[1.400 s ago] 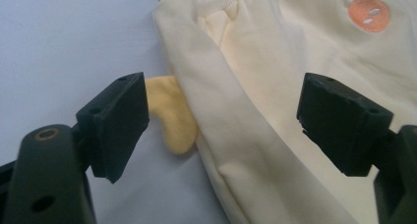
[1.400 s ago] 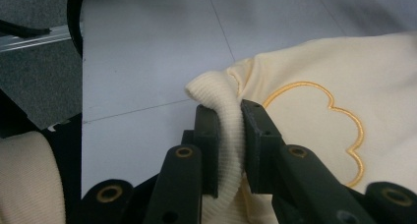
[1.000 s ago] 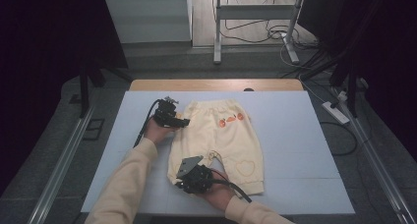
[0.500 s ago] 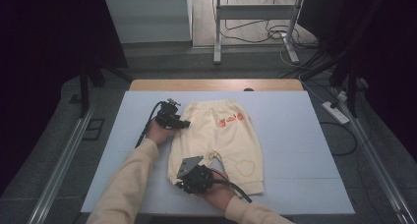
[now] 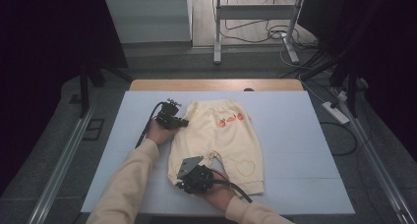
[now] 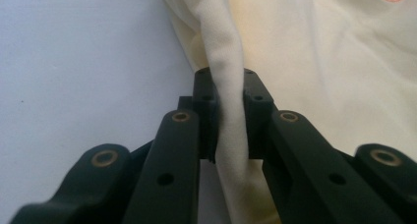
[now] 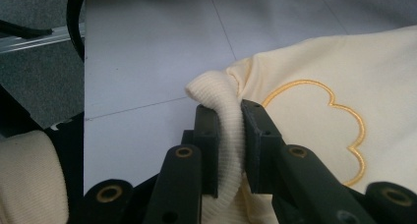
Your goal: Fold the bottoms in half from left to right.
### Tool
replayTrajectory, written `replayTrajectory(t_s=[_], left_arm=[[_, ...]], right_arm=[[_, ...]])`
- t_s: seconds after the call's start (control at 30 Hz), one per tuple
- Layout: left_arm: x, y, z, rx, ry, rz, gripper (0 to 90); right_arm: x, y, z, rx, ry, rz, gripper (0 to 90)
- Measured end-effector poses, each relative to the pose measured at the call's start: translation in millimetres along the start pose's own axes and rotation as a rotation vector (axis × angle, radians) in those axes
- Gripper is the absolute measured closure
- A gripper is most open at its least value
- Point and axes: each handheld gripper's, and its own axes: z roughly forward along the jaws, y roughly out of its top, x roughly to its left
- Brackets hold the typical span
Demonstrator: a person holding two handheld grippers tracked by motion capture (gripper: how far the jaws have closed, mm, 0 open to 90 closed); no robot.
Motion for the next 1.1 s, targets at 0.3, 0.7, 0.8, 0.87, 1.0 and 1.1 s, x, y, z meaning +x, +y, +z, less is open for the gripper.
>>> replayTrajectory(t_s=[0.3,0.7,0.8,0.87,1.0,1.1], left_arm=[[-1.6,2.9,-9.1,-0.019,-0.021,0.008,80.6],[-6.2,7.0,-22.4,-0.047,-0.037,0.029,80.9],[-7.0,8.7,-27.5,-0.059,-0.048,0.029,80.9],[-7.7,9.7,-30.7,-0.066,-0.054,0.030,81.0],[-8.1,11.1,-37.4,-0.089,-0.081,0.018,80.9],[-8.0,11.4,-41.8,-0.100,-0.094,0.011,80.9]], right_arm=[[-0.2,0.2,0.7,-0.007,0.010,0.010,77.8],[-1.1,1.8,-2.5,-0.018,0.014,0.012,77.9],[-1.1,3.1,-4.3,-0.023,0.014,0.010,77.8],[0.0,4.5,-6.0,-0.030,0.013,0.015,77.9],[2.7,9.5,-11.8,-0.046,0.011,0.001,77.8],[3.3,12.5,-15.6,-0.060,0.014,0.000,77.8]])
